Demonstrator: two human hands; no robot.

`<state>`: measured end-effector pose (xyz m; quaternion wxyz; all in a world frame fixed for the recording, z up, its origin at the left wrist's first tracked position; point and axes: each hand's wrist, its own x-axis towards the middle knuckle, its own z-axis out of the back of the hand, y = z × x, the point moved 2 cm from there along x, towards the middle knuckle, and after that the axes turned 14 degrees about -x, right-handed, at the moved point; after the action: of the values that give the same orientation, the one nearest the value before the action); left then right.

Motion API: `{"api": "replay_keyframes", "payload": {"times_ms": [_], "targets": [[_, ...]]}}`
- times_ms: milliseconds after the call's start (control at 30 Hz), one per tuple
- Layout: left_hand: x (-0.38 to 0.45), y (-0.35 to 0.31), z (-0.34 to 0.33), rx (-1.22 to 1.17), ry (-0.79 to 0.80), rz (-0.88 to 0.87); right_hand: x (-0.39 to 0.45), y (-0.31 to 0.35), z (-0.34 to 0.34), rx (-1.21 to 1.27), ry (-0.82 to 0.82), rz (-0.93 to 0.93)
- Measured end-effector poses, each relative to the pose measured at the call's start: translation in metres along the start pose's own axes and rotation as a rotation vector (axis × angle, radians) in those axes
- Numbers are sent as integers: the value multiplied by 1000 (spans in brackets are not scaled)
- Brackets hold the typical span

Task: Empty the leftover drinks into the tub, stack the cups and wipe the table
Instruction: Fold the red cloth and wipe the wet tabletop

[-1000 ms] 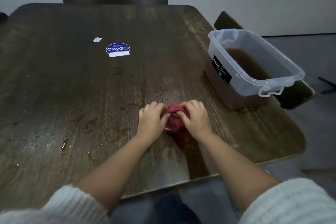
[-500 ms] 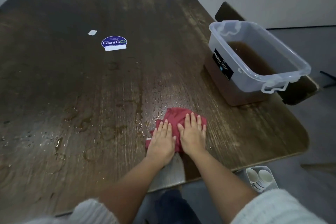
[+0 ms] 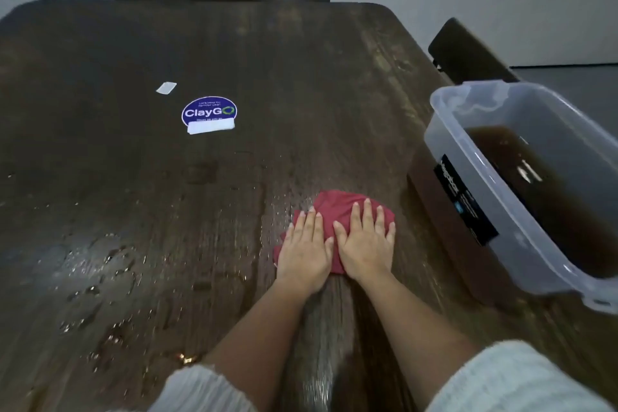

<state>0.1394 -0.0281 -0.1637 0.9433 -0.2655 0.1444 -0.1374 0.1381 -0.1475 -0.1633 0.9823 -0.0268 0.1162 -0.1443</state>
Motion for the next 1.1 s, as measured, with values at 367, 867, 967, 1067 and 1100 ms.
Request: {"api": "replay_keyframes", "payload": {"times_ms": [367, 867, 967, 1067, 1100], "targets": [[226, 76, 96, 36, -66, 150, 244, 102, 55, -3, -94, 190], [183, 111, 105, 59, -88, 202, 222, 144, 56, -87, -82, 386], [125, 109, 93, 60, -57, 202, 163, 139, 42, -86, -70, 395], [55, 104, 78, 61, -27, 179, 89, 128, 29, -82, -51, 381], [31, 102, 71, 64, -16, 171, 63, 124, 24, -80, -44, 372]]}}
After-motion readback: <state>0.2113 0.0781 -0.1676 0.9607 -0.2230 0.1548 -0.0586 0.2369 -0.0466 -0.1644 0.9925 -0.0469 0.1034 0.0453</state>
